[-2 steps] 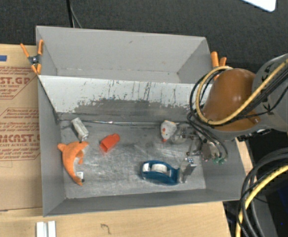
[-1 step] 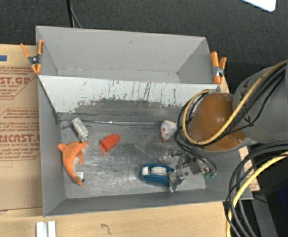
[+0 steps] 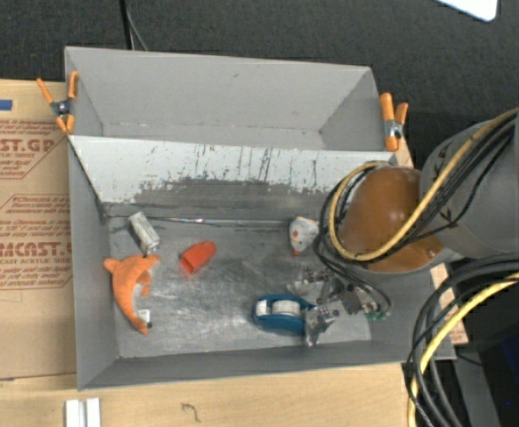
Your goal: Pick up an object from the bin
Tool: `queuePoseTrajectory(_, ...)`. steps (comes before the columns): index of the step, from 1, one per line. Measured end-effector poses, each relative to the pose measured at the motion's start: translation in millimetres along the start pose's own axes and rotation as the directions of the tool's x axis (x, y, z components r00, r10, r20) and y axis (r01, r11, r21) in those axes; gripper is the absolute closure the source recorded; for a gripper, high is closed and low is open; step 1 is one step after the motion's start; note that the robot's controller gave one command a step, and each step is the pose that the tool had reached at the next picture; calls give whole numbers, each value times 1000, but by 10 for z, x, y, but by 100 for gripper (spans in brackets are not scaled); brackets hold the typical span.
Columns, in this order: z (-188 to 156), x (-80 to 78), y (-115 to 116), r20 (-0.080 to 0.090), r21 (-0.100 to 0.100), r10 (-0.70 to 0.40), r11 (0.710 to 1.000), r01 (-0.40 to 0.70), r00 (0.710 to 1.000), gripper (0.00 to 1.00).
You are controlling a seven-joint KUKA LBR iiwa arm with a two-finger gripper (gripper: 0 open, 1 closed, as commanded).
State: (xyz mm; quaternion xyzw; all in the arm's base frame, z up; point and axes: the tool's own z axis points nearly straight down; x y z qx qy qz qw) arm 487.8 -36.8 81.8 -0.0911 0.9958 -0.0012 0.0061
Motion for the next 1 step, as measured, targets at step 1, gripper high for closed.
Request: queuePoseTrajectory(1, -1270, 11, 93, -14, -5, -63, 998, 63, 998, 100)
